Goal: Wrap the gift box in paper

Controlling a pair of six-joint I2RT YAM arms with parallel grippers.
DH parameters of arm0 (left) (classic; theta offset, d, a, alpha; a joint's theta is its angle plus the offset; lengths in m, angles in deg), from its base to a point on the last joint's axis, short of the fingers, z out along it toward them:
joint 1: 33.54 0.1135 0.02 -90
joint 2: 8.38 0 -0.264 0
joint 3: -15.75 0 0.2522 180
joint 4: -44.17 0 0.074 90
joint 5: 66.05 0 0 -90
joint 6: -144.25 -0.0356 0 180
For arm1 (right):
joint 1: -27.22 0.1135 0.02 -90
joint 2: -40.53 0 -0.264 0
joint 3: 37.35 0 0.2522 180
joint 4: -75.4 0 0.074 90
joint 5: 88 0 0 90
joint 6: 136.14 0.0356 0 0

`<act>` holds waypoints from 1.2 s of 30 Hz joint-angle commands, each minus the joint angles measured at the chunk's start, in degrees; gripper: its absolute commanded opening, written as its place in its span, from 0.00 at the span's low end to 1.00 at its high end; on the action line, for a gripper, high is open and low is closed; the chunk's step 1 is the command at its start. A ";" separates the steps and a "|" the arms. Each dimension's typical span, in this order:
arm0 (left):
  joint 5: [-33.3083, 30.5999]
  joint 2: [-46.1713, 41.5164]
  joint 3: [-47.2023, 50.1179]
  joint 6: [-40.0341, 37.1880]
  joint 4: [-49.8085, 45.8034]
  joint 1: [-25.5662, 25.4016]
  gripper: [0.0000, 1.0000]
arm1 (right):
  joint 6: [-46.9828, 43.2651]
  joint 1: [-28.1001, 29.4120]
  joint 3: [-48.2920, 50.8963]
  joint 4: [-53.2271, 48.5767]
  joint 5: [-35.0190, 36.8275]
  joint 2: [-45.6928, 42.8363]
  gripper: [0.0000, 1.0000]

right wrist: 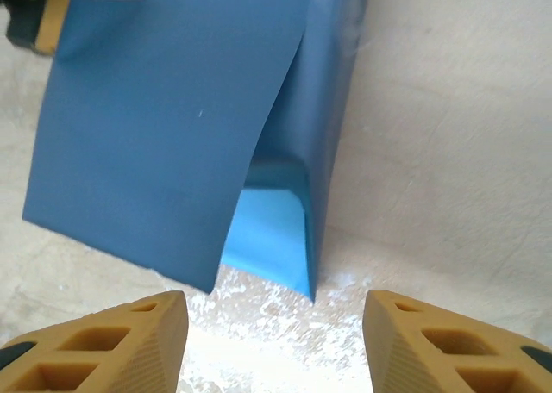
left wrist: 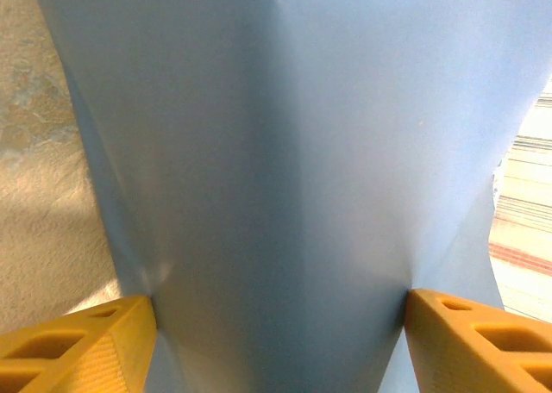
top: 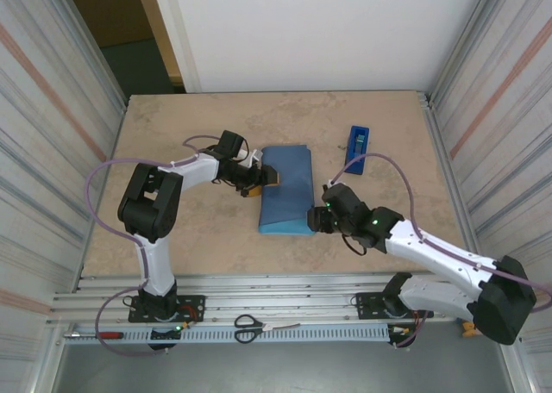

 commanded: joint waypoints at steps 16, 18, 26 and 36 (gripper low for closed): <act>-1.53 1.95 1.46 -1.45 -4.01 0.37 0.75 | 0.47 -1.89 -10.66 -1.28 3.06 22.58 0.53; -1.54 1.92 1.59 -1.48 -4.01 0.36 0.75 | 1.26 -1.70 -11.28 -2.23 4.98 24.86 0.49; -1.44 1.88 1.64 -1.47 -3.84 0.45 0.75 | 4.52 -0.03 -12.54 -0.35 11.18 30.85 0.31; -1.18 1.84 2.03 -1.56 -3.84 0.55 0.75 | 7.63 1.33 -13.67 0.00 13.31 34.19 0.21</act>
